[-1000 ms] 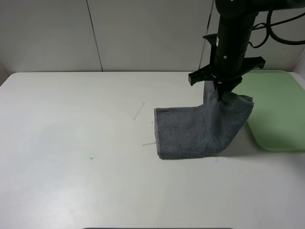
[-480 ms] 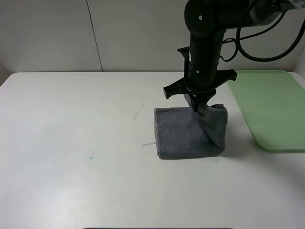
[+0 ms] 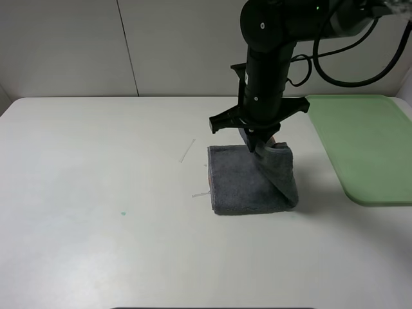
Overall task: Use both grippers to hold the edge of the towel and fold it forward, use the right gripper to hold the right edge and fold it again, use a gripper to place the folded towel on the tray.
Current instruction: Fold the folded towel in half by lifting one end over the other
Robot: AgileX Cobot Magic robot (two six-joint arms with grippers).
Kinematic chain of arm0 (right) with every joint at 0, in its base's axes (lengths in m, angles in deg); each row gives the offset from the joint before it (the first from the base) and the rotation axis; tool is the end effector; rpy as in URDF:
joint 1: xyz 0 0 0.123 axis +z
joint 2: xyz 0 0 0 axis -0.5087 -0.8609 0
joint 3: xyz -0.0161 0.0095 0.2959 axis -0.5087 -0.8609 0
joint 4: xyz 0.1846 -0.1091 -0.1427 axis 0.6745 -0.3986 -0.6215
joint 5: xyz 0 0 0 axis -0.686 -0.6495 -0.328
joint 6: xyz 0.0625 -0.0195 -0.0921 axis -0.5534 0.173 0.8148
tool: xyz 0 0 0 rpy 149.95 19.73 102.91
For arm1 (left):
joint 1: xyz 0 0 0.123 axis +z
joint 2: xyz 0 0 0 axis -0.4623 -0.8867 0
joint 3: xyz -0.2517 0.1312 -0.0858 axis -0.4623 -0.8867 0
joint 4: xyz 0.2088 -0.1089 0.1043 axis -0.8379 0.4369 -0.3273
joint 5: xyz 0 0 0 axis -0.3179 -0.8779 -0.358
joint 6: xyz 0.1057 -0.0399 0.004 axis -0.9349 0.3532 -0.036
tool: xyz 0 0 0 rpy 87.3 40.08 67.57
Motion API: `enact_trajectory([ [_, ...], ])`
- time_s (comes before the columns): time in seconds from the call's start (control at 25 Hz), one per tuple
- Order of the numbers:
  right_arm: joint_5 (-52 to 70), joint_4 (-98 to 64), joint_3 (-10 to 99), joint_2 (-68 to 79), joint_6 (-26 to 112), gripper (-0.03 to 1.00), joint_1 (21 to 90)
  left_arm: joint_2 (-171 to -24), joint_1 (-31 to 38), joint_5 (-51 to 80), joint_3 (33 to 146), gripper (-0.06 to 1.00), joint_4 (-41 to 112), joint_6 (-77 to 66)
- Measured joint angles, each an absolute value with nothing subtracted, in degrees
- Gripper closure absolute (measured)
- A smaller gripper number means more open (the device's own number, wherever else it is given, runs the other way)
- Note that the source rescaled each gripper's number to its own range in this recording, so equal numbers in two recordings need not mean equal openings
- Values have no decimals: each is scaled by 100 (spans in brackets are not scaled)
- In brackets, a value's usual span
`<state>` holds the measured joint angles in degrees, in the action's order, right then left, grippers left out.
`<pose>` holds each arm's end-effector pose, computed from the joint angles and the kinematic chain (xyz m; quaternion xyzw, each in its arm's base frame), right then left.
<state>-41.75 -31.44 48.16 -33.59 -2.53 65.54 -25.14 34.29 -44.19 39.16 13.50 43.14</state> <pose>0.3372 0.2218 0.1839 -0.1347 0.9882 -0.0208 0.0703 0.0058 0.0160 0.2696 -0.1605 0.8457 0.0433 0.5071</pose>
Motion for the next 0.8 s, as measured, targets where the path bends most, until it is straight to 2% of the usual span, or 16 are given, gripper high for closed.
enact_trajectory([
  [0.12,-4163,-3107,4816,-3359,-282,88,6566,-2514,3429,-4419,3916,-6,1350,4314],
  [0.16,-4163,-3092,4816,-3359,-282,85,6566,-2514,3429,-4419,3916,-6,1350,4314],
  [0.2,-4163,-3052,4816,-3359,-282,78,6568,-2514,3429,-4419,3916,-6,1350,4314],
  [0.28,-4123,-2919,4816,-3359,-288,48,6568,-2514,3429,-4419,3916,-6,1350,4314],
  [0.32,-4067,-2795,4816,-3359,-288,28,6568,-2514,3429,-4419,3916,-6,1350,4314],
  [0.36,-3990,-2649,4816,-3359,-288,15,6568,-2514,3429,-4419,3916,-6,1350,4314],
  [0.4,-3922,-2518,4816,-3359,-282,7,6568,-2514,3429,-4419,3916,-6,1350,4314],
  [0.52,-3709,-2161,4816,-3359,-263,-1,6568,-2514,3429,-4419,3916,-6,1350,4314],
  [0.8,-3750,-2108,4832,-3352,-203,-3,6568,-2514,3429,-4419,3916,-6,1350,4314],
])
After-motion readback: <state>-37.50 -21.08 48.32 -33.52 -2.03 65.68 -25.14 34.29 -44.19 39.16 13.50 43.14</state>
